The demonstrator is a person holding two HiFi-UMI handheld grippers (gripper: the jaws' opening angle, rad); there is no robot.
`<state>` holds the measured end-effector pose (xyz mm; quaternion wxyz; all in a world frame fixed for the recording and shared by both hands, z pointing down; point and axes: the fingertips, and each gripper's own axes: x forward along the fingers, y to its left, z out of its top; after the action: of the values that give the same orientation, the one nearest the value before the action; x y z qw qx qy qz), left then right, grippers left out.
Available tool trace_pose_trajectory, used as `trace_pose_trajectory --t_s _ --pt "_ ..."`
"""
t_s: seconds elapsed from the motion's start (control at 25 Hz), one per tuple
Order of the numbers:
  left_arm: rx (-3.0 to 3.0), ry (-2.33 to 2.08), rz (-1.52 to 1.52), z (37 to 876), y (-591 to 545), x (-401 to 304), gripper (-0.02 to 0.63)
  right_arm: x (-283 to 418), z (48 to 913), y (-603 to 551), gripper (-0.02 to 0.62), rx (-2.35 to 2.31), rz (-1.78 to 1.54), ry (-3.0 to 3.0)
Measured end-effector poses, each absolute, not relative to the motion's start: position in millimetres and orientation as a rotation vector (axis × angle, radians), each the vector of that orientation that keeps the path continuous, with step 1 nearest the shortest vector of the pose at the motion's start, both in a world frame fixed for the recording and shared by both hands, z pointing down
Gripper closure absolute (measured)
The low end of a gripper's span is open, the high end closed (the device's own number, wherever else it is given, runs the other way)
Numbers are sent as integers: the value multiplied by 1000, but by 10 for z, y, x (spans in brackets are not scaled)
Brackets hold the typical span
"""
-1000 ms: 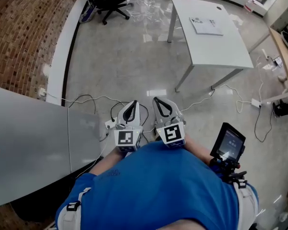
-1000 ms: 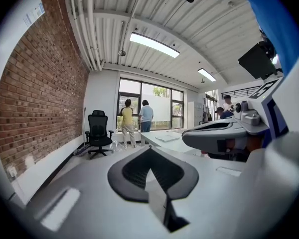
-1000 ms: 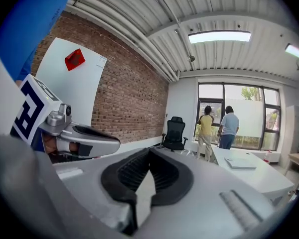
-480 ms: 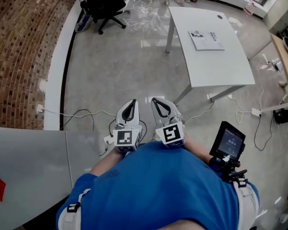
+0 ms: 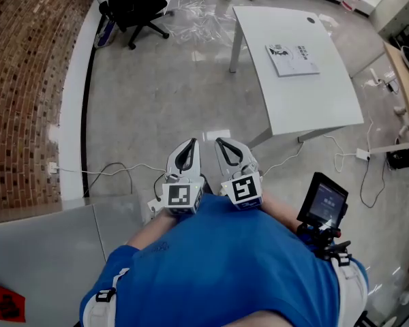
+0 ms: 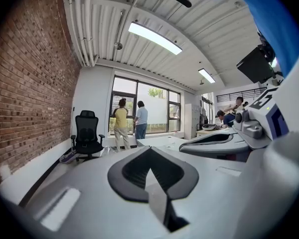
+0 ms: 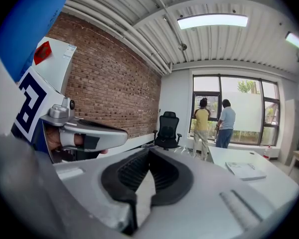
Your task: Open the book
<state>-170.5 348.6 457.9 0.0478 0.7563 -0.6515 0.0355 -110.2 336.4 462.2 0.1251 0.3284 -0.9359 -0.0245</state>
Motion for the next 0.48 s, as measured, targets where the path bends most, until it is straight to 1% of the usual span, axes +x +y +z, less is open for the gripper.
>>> trace_pose_trajectory --t_s 0.48 --pt "2408 -1826 112 4447 2203 -2579 600 -2008 4558 2096 592 1102 -46 -2656"
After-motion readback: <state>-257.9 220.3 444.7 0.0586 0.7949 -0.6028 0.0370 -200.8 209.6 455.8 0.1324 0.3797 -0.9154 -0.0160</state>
